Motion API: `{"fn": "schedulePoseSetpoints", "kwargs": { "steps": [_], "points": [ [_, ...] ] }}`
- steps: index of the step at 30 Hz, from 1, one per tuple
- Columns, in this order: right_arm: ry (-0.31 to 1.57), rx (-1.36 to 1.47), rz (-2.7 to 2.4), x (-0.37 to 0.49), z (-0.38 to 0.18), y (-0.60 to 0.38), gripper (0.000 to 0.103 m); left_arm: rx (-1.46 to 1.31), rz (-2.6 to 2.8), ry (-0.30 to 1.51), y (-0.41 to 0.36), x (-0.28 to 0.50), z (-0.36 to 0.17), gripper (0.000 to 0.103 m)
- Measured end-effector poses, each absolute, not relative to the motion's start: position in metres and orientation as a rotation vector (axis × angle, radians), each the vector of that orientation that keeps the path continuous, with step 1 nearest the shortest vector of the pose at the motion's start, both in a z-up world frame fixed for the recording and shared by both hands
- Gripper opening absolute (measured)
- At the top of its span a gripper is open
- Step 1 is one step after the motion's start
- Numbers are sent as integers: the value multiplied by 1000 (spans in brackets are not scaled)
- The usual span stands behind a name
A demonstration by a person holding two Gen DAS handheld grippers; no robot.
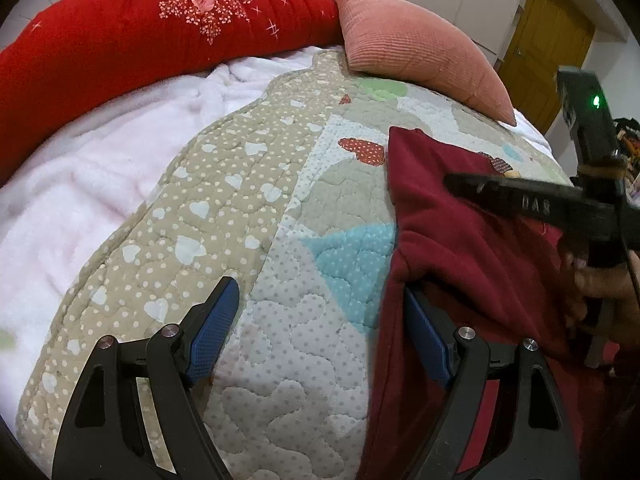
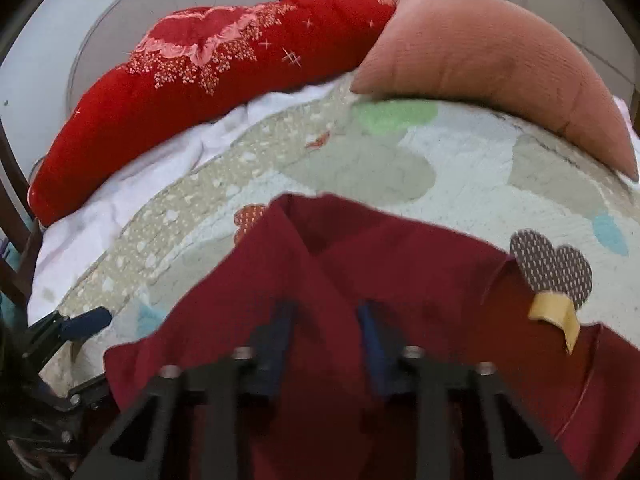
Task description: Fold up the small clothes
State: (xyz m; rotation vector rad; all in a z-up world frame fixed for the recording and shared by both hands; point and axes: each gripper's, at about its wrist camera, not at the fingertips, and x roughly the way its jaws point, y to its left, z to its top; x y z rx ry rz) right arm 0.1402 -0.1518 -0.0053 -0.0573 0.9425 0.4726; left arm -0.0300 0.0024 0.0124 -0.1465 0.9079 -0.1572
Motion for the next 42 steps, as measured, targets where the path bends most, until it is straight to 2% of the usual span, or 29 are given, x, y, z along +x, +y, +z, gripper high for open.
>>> {"fn": "schedulePoseSetpoints", "kwargs": {
  "steps": [7,13,14,15,16,17,18,19,21,25,27,29,30,32,38,42],
  "points": [
    [819,-74,461,162,30,-116,3,-181,-171,896,7,-30,12,82],
    [909,-138,433,166,1,-76,5,-181,-161,881,13,-34,18,82],
    [900,-120,435,158,7,-85,8,-170,-148,876,15,-35,19,82],
    [894,-98,428,148,15,-98,17,-161,-135,872,16,-36,21,82],
    [880,-70,402,133,26,-119,31,-152,-118,860,18,-37,24,82],
    [862,-44,375,118,36,-139,38,-150,-111,850,19,-38,26,82],
    [838,-16,333,100,45,-163,49,-149,-104,835,21,-40,29,82],
    [810,11,273,79,55,-191,55,-149,-99,820,23,-41,33,82],
    [783,35,110,37,66,-248,62,-144,-95,798,23,-42,40,82],
    [841,86,-203,-9,54,-330,63,-131,-110,776,11,-38,53,82],
    [902,143,-214,-14,35,-351,63,-131,-129,767,2,-36,58,82],
    [937,157,-168,-11,18,-355,37,-117,-142,768,-9,-32,61,82],
    [959,156,-147,-7,10,-353,15,-101,-139,775,-15,-29,61,82],
    [936,115,-139,-5,15,-345,5,-76,-134,779,-22,-26,61,82],
    [743,-26,-173,3,71,-333,5,-55,-120,818,-41,-8,51,82],
    [799,-88,-251,30,47,-340,5,4,-131,908,-61,1,26,82]
  ]
}}
